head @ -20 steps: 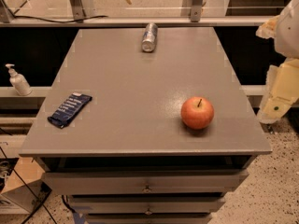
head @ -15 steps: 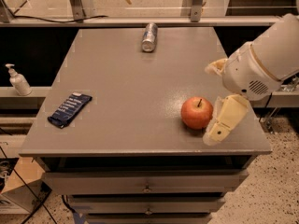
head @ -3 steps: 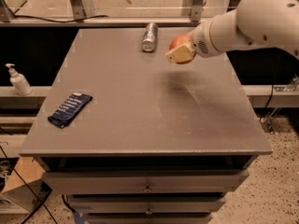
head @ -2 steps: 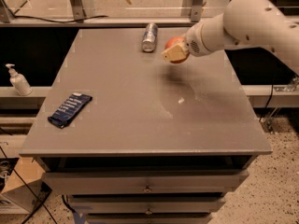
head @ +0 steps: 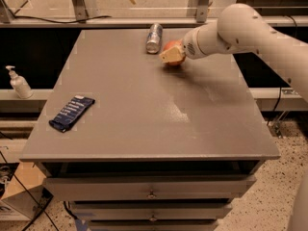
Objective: Move apple near redbull can
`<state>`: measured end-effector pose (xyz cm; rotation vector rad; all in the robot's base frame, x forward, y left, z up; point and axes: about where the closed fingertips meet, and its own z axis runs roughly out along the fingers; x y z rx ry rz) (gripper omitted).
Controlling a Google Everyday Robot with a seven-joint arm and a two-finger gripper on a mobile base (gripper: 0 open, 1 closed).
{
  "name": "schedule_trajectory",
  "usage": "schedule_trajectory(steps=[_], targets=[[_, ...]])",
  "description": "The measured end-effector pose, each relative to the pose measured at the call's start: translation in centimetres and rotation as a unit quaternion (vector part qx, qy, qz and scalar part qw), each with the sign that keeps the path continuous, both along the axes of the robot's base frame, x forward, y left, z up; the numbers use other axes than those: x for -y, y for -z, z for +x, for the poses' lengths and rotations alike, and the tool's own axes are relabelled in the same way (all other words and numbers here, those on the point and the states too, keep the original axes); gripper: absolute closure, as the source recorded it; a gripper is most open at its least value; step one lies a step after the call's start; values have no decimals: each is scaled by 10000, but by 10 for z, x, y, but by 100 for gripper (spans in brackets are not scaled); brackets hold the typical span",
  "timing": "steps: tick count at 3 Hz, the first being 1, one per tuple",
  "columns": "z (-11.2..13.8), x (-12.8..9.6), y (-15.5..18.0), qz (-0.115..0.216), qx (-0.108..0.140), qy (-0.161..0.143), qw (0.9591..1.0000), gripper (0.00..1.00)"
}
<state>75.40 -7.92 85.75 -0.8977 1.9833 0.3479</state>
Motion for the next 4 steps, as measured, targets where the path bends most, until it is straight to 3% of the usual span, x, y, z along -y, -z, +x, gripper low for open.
schedule_trajectory(steps=[2,3,4], targets=[[19,-18,-2,173,17,-163,9997,13],[19,-20,-1,174,8,-175,9997,0],[19,-20,-1,174,7,-176,9997,0]])
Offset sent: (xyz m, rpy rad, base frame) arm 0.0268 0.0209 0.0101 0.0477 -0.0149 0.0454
